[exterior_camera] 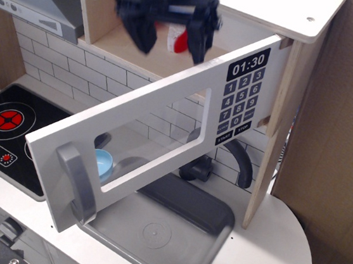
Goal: Close microwave
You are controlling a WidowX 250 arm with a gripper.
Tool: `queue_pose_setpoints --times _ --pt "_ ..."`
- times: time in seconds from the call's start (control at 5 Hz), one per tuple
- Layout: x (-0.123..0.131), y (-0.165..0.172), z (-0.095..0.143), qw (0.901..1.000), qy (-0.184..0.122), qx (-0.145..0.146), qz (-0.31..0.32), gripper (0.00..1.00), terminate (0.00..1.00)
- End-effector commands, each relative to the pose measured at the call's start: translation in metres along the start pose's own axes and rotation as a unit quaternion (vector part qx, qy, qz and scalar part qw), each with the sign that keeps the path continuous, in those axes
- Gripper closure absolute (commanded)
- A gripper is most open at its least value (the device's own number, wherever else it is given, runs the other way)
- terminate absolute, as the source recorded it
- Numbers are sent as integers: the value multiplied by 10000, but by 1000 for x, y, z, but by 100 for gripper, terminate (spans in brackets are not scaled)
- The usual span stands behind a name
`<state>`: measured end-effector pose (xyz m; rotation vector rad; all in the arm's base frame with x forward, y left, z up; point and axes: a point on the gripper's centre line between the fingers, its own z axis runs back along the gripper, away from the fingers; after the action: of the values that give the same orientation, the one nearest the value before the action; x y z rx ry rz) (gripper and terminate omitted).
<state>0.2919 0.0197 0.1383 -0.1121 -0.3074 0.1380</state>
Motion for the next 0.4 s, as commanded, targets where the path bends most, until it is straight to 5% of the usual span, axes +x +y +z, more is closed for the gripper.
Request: queue_pose_setpoints --times 0.0,0.2 --pt "30 -12 40 9955 60 -80 -943 0 0" --pt "21 -29 39 9940 89 -396 -1018 0 0"
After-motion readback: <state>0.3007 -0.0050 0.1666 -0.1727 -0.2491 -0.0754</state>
